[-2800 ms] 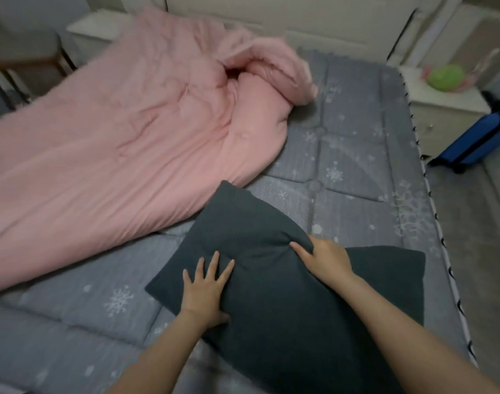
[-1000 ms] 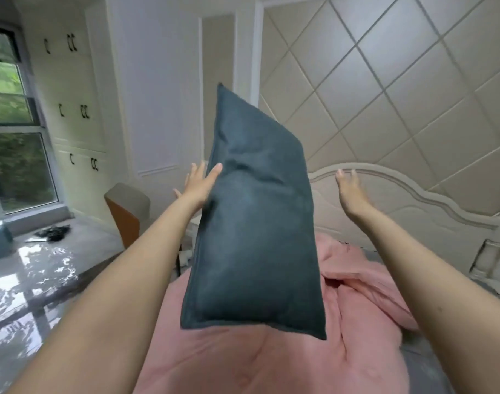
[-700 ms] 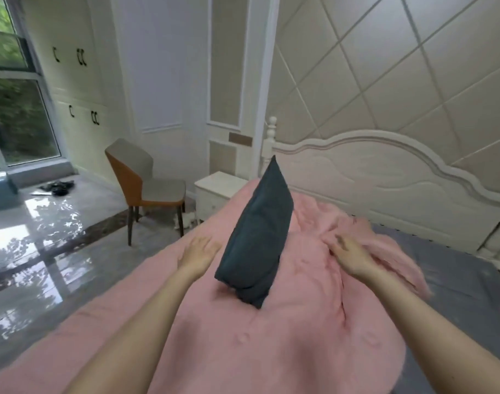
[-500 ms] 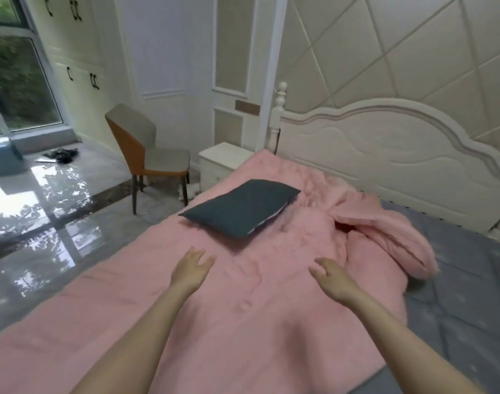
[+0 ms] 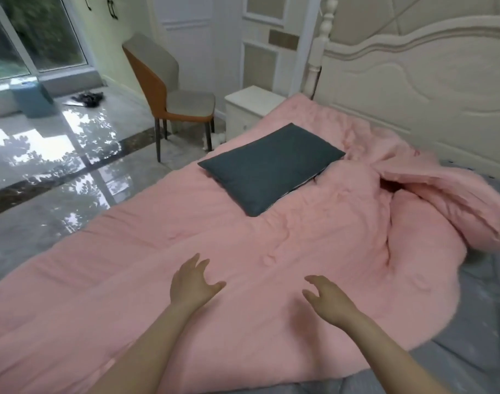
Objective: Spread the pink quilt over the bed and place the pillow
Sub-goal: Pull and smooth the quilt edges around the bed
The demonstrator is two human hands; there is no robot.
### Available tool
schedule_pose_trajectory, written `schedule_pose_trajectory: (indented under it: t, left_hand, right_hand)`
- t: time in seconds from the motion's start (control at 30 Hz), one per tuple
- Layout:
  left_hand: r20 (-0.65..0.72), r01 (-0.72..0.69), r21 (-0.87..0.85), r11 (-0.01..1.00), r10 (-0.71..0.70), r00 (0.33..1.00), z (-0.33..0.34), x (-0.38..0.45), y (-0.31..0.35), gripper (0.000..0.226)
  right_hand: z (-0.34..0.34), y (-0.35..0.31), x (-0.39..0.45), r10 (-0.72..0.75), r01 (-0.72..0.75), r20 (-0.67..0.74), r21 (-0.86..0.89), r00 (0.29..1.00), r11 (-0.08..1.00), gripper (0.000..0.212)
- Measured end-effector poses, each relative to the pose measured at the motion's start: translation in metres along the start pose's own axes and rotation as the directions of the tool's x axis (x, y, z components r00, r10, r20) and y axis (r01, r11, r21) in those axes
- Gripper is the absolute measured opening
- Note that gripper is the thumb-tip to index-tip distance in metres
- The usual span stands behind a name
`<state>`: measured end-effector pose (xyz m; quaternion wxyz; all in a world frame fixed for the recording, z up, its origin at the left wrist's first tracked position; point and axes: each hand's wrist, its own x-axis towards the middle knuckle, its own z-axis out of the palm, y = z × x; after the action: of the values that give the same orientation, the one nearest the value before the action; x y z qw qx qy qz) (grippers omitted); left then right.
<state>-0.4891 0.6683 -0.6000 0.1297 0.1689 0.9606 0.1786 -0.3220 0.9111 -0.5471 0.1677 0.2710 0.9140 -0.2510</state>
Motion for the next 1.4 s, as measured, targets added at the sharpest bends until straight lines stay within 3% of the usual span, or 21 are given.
schedule_pose_trajectory:
  t: [0.2, 0.33, 0.43, 0.53, 0.67, 0.83, 0.93, 1.0, 1.03, 1.1, 1.2, 1.33, 1.4]
  left_hand:
    - [-0.059, 0.044, 0.129, 0.991, -0.037, 0.998, 0.076, 0.019, -0.076, 0.086]
    - [0.041, -0.105, 0.288, 0.952, 0.097, 0.994, 0.145, 0.011, -0.136, 0.082]
    - [-0.032, -0.167, 0.271, 0.948, 0.182, 0.983, 0.174, 0.01, -0.154, 0.079]
    - [-0.121, -0.197, 0.23, 0.953, 0.229, 0.966, 0.19, 0.026, -0.168, 0.078]
    - [-0.151, -0.219, 0.223, 0.95, 0.256, 0.955, 0.204, 0.045, -0.174, 0.078]
    - [-0.143, -0.222, 0.243, 0.944, 0.261, 0.955, 0.21, 0.05, -0.175, 0.082]
    - [-0.171, -0.231, 0.25, 0.94, 0.278, 0.945, 0.214, 0.057, -0.177, 0.082]
    - [-0.207, -0.241, 0.246, 0.939, 0.294, 0.933, 0.216, 0.06, -0.178, 0.08]
    - [-0.218, -0.243, 0.241, 0.939, 0.297, 0.93, 0.217, 0.061, -0.178, 0.079]
    - [-0.23, -0.251, 0.231, 0.94, 0.304, 0.925, 0.216, 0.061, -0.177, 0.077]
    - [-0.236, -0.248, 0.225, 0.942, 0.3, 0.924, 0.213, 0.058, -0.175, 0.076]
    - [-0.182, -0.21, 0.213, 0.954, 0.25, 0.951, 0.208, 0.046, -0.171, 0.071]
    - [-0.143, -0.205, 0.215, 0.955, 0.239, 0.961, 0.2, 0.03, -0.165, 0.064]
  right_hand:
    - [0.06, -0.006, 0.054, -0.082, 0.086, 0.035, -0.117, 0.996, 0.989, 0.054]
    - [0.106, -0.014, 0.099, -0.155, 0.159, 0.034, -0.213, 0.987, 0.964, 0.058]
    - [0.118, -0.024, 0.134, -0.214, 0.194, -0.021, -0.343, 0.977, 0.919, 0.061]
    - [0.12, -0.035, 0.183, -0.325, 0.226, -0.118, -0.501, 0.938, 0.835, 0.077]
    - [0.118, -0.061, 0.243, -0.415, 0.218, -0.205, -0.606, 0.886, 0.765, 0.082]
    - [0.135, -0.063, 0.28, -0.309, 0.128, -0.157, -0.671, 0.938, 0.73, 0.095]
    - [0.161, -0.042, 0.296, -0.358, 0.158, -0.172, -0.669, 0.918, 0.727, 0.06]
    - [0.171, -0.032, 0.299, -0.454, 0.16, -0.31, -0.653, 0.835, 0.741, 0.031]
    - [0.174, -0.03, 0.297, -0.503, 0.165, -0.361, -0.661, 0.785, 0.732, 0.027]
    - [0.172, -0.025, 0.289, -0.584, 0.237, -0.372, -0.659, 0.721, 0.713, 0.028]
    - [0.163, -0.018, 0.266, -0.629, 0.258, -0.344, -0.698, 0.697, 0.668, 0.016]
    - [0.151, 0.001, 0.218, -0.666, 0.322, -0.272, -0.71, 0.694, 0.626, 0.015]
    - [0.145, 0.008, 0.181, -0.644, 0.331, -0.24, -0.699, 0.726, 0.634, 0.026]
